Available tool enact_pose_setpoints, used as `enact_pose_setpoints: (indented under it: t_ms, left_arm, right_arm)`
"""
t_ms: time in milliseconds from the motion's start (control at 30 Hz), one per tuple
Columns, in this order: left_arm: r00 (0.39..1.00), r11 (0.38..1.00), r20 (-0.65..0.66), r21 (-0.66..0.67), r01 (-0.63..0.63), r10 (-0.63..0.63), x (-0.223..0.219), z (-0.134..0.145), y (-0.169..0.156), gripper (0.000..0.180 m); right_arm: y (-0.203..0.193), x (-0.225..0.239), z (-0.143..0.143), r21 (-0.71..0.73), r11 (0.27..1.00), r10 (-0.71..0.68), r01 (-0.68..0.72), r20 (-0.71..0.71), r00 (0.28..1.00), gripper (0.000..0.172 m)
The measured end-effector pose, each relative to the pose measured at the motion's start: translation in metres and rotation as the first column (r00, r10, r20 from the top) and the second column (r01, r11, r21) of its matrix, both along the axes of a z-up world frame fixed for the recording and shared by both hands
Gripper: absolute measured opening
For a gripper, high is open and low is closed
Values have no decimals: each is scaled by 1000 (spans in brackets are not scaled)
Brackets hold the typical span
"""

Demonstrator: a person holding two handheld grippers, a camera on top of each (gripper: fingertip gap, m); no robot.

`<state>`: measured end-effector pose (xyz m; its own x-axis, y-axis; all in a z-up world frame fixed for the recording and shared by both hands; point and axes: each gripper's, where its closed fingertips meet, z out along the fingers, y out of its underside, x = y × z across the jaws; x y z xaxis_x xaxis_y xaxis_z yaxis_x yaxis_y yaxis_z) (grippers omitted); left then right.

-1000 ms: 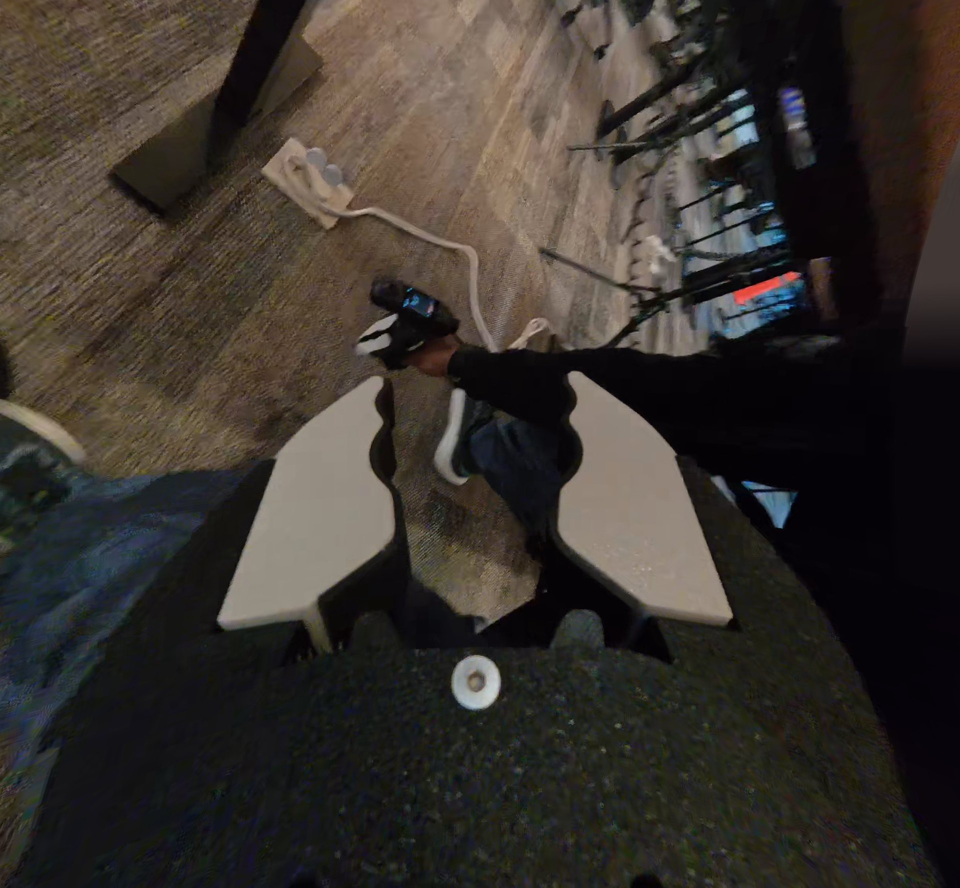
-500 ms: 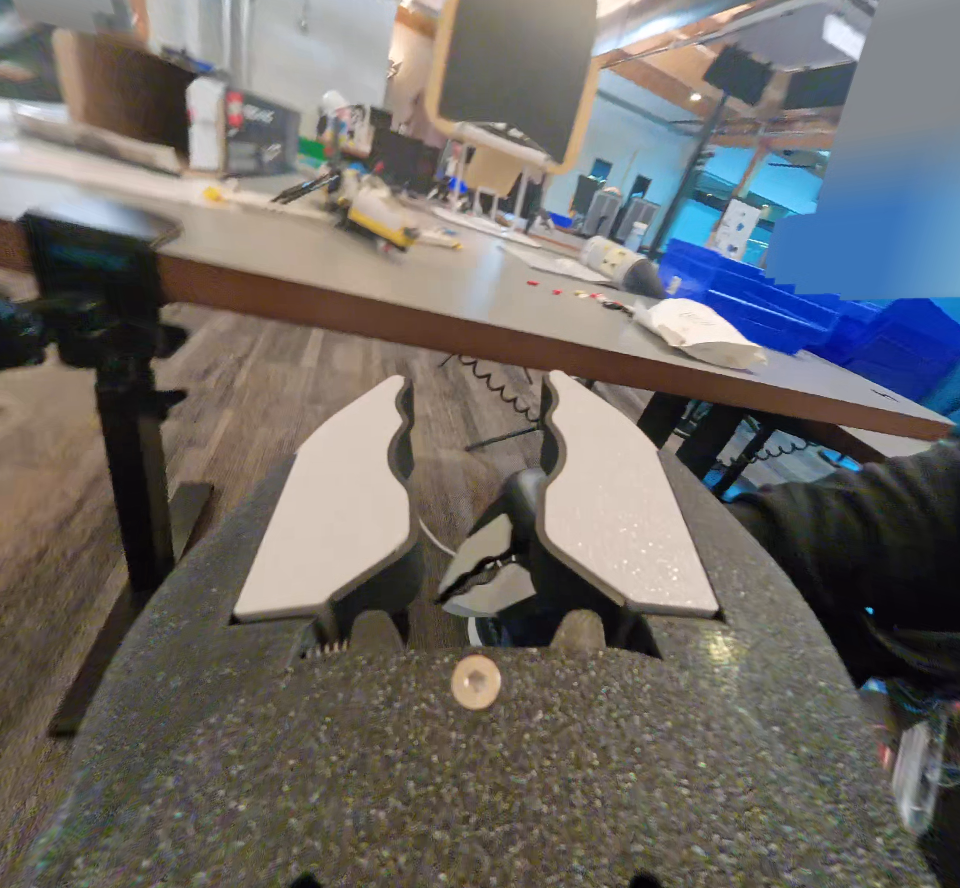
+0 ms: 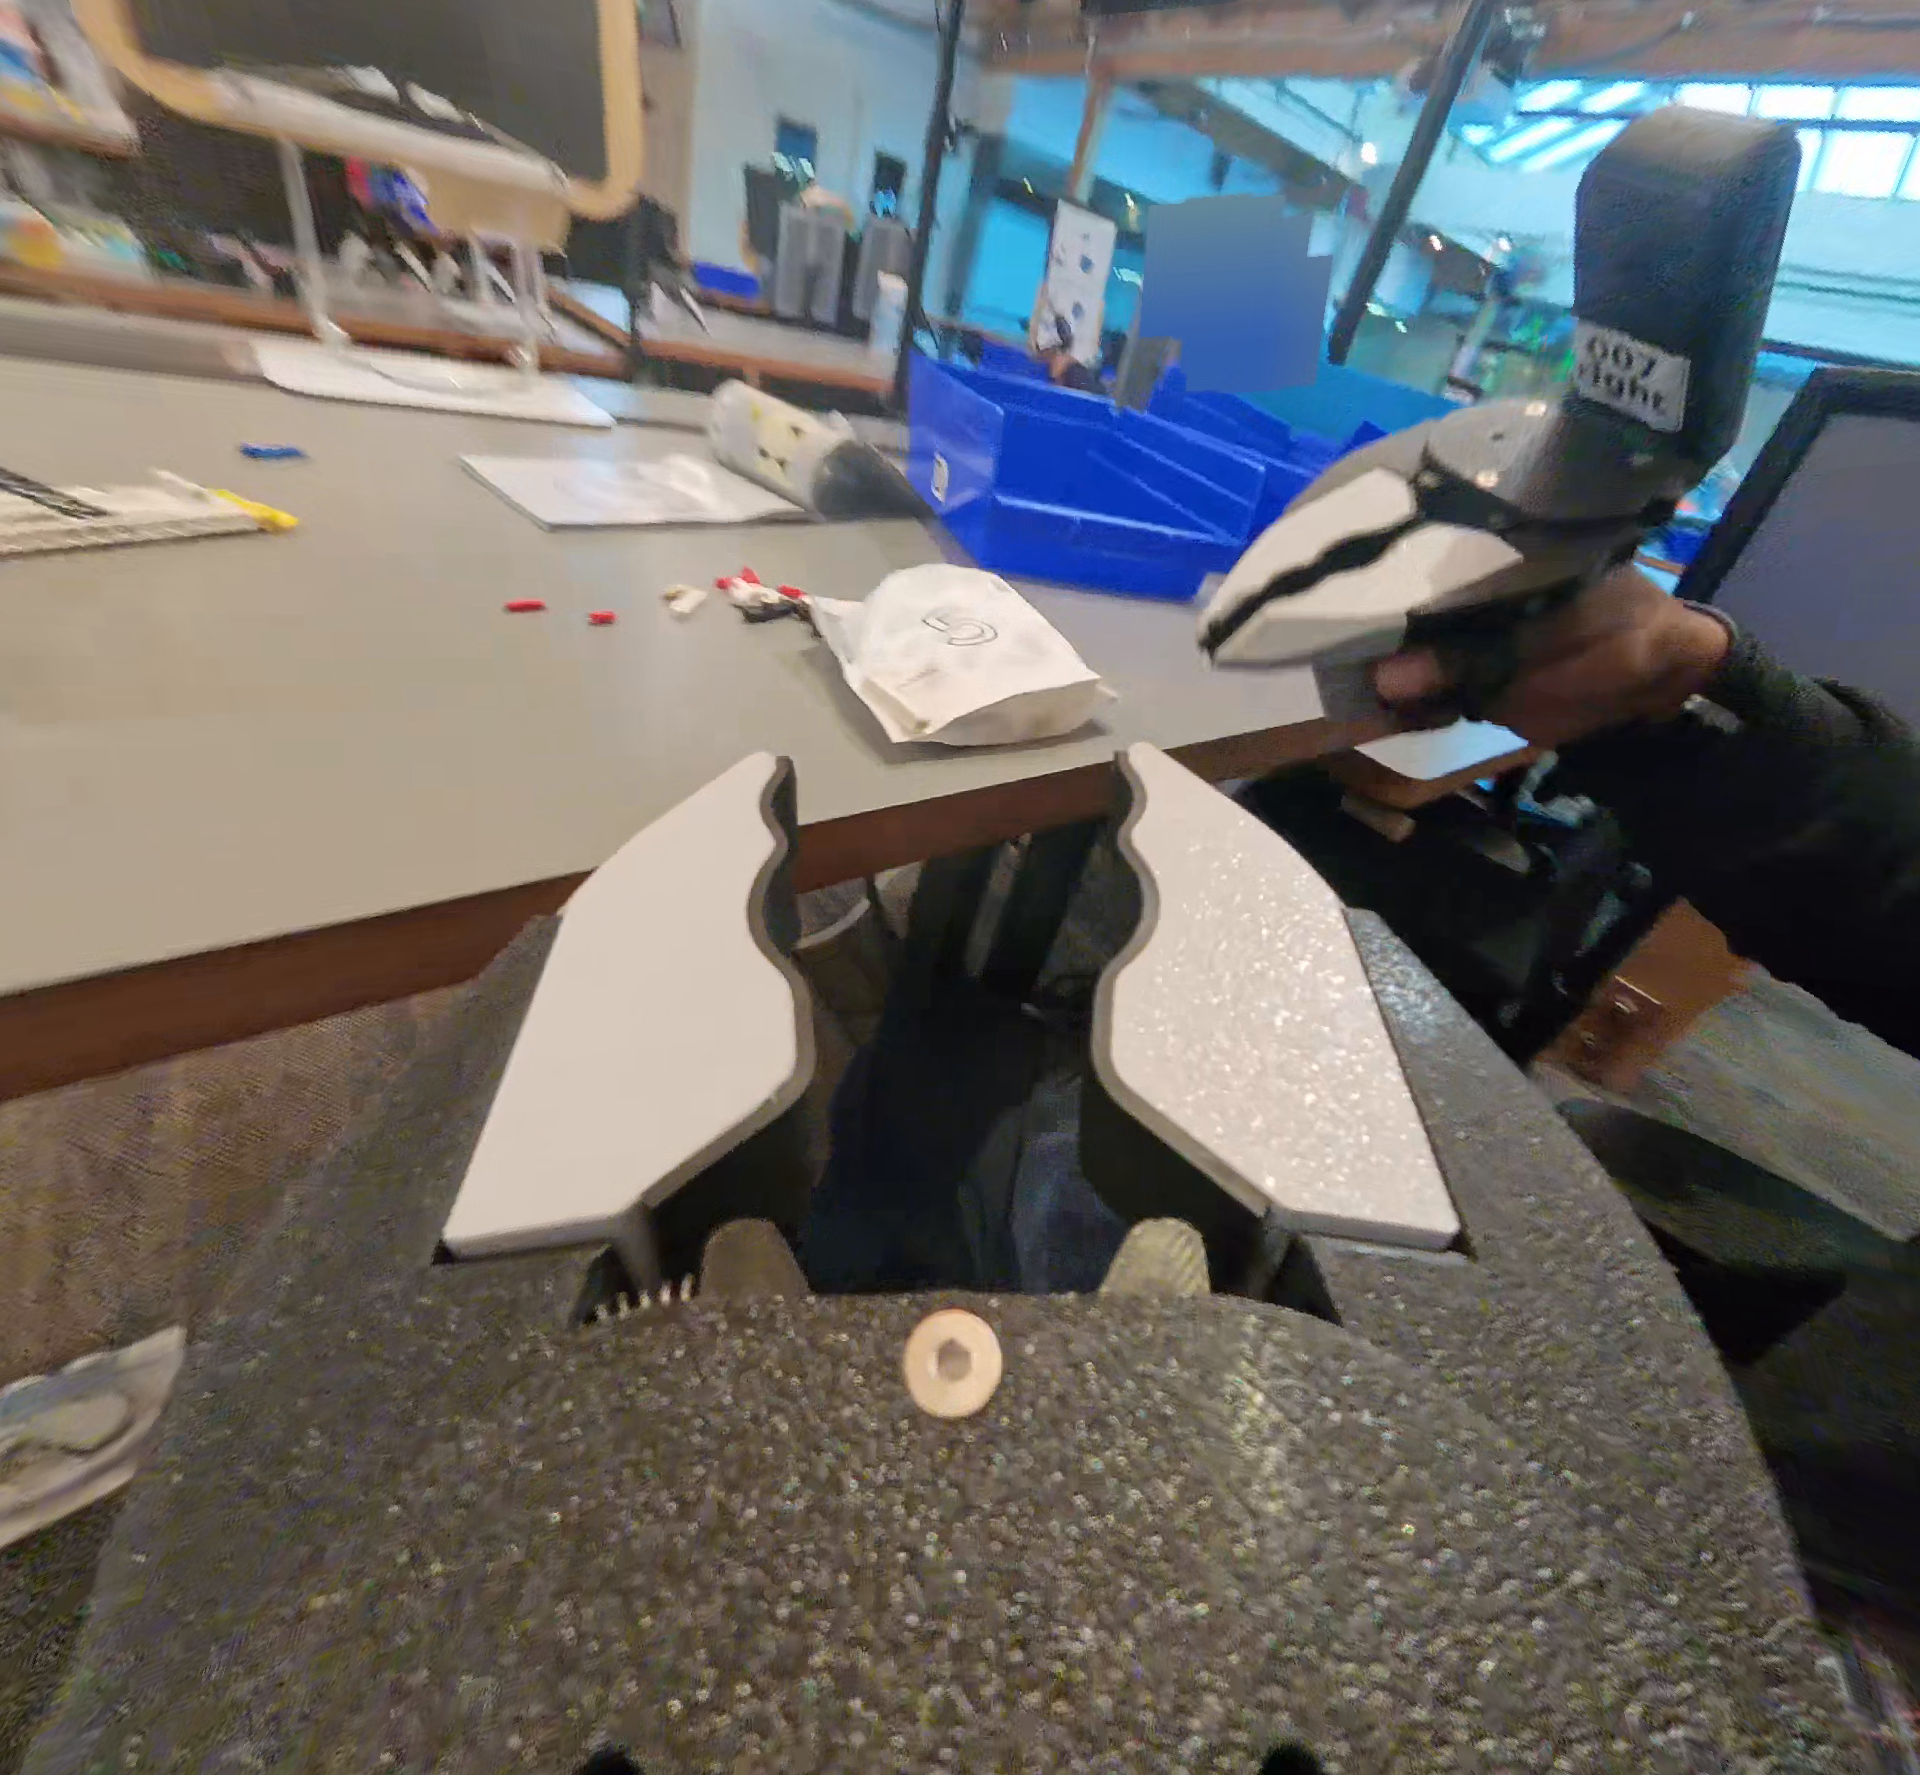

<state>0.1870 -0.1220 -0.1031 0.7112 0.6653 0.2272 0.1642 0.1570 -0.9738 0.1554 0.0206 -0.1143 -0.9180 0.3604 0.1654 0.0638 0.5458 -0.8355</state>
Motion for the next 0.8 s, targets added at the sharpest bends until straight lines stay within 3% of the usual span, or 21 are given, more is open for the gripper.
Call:
enact_pose_setpoints:
  t_ms: [167,400,500,600,800]
  left_arm:
    - [966,974,202,-130,187,-159,-69,4,57,62]
    - [796,831,528,-269,486,-295,-150,-49,117,62]
    - [725,795,617,-256,551,-304,-162,-72,124,56]
    - [666,781,662,-192,595,-344,-164,-76,130,46]
    - [629,740,696,-209,639,-346,-164,-80,137,30]
  right_arm:
    - [57,-62,21,-28,997,-77,78,51,996,5]
    - [73,-137,2,29,999,-25,21,164,986,5]
    - [70,-158,-9,56,998,4,-16,202,979,5]
    - [69,-170,-21,71,996,24,-44,260,965,5]
    - [69,-177,-42,89,993,43,-80,360,932,5]
